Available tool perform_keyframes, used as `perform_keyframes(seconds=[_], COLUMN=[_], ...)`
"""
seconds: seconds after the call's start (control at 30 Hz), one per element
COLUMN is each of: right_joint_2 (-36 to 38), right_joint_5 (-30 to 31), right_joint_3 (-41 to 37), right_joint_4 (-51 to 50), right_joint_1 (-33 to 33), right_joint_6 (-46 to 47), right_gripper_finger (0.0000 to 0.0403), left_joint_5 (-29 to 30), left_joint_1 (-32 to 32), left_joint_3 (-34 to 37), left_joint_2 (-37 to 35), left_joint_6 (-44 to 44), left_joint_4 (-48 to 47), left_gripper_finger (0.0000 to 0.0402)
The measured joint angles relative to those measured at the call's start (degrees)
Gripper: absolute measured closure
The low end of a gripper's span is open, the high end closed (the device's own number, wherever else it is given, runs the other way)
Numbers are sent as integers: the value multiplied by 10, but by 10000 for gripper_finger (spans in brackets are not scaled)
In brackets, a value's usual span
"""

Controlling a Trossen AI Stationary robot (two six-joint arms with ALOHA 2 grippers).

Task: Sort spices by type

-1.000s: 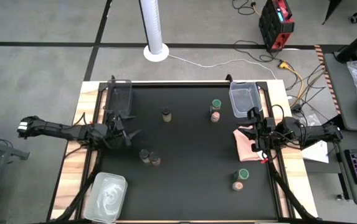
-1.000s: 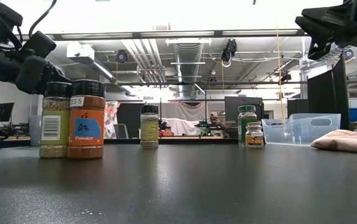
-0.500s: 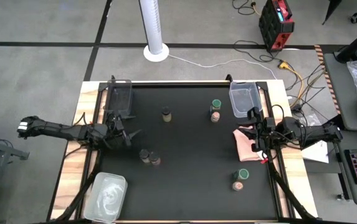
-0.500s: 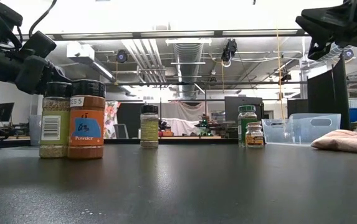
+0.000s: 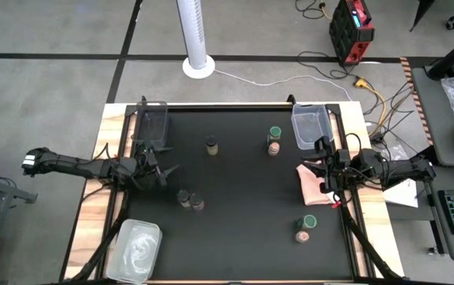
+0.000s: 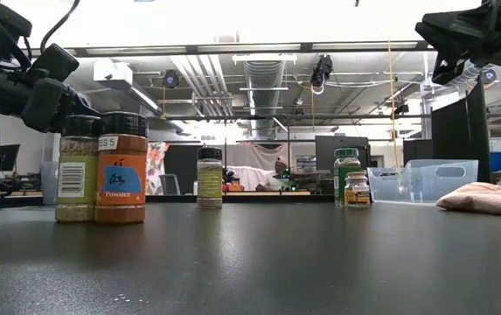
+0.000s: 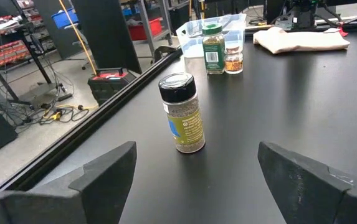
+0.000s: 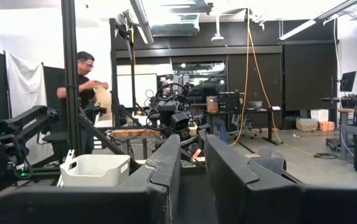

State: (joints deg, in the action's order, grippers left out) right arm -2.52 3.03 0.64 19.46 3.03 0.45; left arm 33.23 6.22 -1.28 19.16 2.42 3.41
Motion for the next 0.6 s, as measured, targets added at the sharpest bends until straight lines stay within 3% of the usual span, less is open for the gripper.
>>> perform_keyframes(seconds=[0.6], right_joint_2=[0], right_joint_5=[0], right_joint_3=[0], right_joint_4=[0], right_joint_1=[0], right_joint_6=[0], right_gripper_finger=[308], left_joint_5=[0], left_joint_1=[0], left_joint_3=[0], left_joint_2=[0], left_joint_6=[0], left_joint_4=[0], left_gripper_finger=[82])
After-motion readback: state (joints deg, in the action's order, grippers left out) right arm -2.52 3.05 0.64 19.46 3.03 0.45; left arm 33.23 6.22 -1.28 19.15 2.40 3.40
